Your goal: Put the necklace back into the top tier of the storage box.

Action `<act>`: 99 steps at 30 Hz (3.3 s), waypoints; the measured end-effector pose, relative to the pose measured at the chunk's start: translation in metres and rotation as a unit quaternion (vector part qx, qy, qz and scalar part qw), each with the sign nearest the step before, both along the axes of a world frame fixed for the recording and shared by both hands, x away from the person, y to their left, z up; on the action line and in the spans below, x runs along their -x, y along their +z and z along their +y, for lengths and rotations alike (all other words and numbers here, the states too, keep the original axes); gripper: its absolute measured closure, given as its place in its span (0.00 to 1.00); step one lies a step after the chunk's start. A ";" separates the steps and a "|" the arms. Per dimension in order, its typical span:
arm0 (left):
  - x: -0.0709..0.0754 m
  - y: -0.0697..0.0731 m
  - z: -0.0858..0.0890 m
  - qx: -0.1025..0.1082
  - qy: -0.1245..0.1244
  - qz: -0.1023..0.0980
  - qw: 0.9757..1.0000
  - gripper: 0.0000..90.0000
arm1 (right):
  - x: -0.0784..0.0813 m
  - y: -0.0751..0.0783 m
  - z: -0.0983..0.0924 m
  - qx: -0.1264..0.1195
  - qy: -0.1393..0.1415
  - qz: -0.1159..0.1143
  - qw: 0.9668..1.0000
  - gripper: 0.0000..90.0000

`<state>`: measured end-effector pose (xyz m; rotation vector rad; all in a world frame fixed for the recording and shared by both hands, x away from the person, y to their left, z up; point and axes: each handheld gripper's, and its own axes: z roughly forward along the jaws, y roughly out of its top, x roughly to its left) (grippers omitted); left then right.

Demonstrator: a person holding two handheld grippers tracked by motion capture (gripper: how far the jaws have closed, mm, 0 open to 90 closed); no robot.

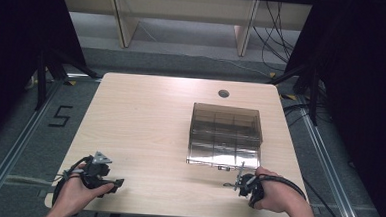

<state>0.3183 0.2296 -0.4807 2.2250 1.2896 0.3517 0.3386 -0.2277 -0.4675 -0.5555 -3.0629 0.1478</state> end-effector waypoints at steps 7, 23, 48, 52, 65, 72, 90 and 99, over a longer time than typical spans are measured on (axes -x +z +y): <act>0.001 0.001 0.000 0.003 -0.002 0.002 1.000 0.38 | 0.000 -0.003 0.004 0.010 0.007 -0.003 1.000 0.95; 0.000 0.001 0.000 0.001 -0.004 0.003 1.000 0.38 | -0.006 0.012 -0.002 -0.015 -0.012 0.012 1.000 0.97; 0.000 0.000 0.000 0.002 -0.002 0.002 1.000 0.38 | -0.010 0.059 -0.010 -0.022 -0.059 0.002 0.998 0.97; 0.000 0.000 0.000 -0.001 -0.002 0.000 1.000 0.38 | -0.009 0.066 -0.010 -0.019 -0.072 -0.002 0.997 0.97; 0.000 0.001 0.001 0.004 -0.003 0.000 1.000 0.38 | -0.016 0.079 -0.006 -0.028 -0.063 0.002 0.998 0.97; 0.000 0.002 0.001 0.005 -0.006 -0.002 1.000 0.38 | -0.020 0.083 -0.002 -0.029 -0.057 0.004 0.998 0.97; 0.000 0.001 0.000 0.004 -0.005 0.002 1.000 0.38 | -0.027 0.090 0.000 -0.029 -0.062 0.013 0.998 0.97; 0.000 0.002 0.001 0.006 -0.006 -0.001 1.000 0.38 | -0.030 0.096 0.002 -0.026 -0.073 0.009 0.997 0.97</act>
